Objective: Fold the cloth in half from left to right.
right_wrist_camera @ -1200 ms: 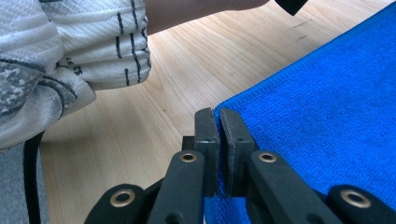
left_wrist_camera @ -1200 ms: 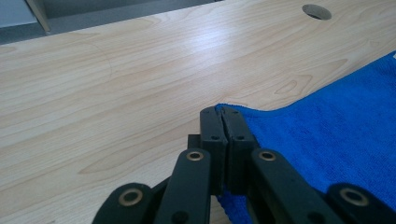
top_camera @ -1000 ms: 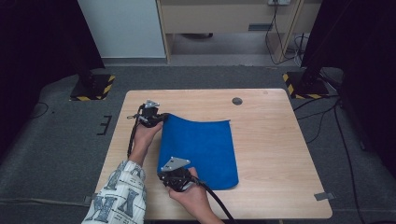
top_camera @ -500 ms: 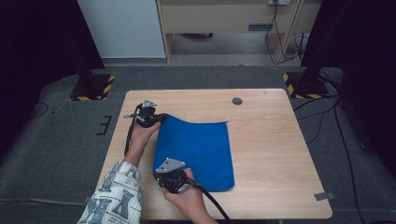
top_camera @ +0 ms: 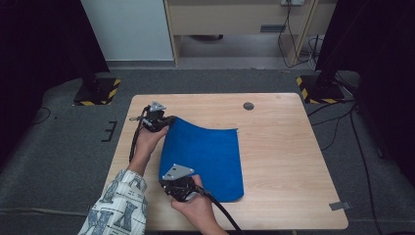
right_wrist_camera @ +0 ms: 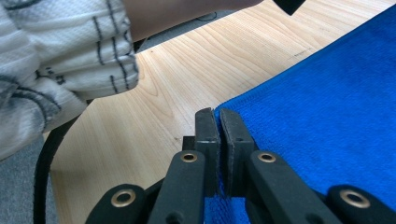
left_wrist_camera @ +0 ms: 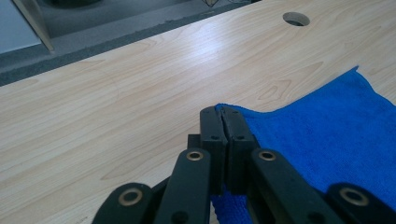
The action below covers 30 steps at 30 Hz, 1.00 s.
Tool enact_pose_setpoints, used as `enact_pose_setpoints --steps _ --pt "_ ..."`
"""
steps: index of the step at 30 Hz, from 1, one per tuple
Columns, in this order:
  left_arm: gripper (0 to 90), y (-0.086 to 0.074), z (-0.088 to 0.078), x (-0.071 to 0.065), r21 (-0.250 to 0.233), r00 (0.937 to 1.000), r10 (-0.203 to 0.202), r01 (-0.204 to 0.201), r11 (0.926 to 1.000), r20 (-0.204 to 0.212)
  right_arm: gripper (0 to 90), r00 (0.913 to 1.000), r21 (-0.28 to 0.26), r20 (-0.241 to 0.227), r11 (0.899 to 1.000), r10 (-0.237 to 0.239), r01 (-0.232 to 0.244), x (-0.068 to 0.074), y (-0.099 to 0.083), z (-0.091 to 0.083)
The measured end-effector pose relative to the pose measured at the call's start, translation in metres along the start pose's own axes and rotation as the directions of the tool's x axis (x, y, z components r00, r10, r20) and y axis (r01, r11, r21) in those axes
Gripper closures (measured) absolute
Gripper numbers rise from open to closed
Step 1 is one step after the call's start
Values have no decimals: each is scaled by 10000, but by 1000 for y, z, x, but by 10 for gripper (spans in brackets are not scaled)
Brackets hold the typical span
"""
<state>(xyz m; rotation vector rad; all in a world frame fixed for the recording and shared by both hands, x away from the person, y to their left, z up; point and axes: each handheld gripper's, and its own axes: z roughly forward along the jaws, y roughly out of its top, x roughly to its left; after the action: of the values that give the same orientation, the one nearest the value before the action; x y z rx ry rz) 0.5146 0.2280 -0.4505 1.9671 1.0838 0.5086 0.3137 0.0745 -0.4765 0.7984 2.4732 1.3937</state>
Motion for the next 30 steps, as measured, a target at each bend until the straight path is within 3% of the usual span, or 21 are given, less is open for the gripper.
enact_pose_setpoints --steps 15,30 --pt "882 -11 -8 19 226 9994 -299 304 9993 -190 872 10000 -5 -2 10000 -39 39 11 5 6" --pt "881 -24 -27 36 314 9986 -333 346 9989 -420 872 10000 -223 -55 9997 49 -50 28 9 27"
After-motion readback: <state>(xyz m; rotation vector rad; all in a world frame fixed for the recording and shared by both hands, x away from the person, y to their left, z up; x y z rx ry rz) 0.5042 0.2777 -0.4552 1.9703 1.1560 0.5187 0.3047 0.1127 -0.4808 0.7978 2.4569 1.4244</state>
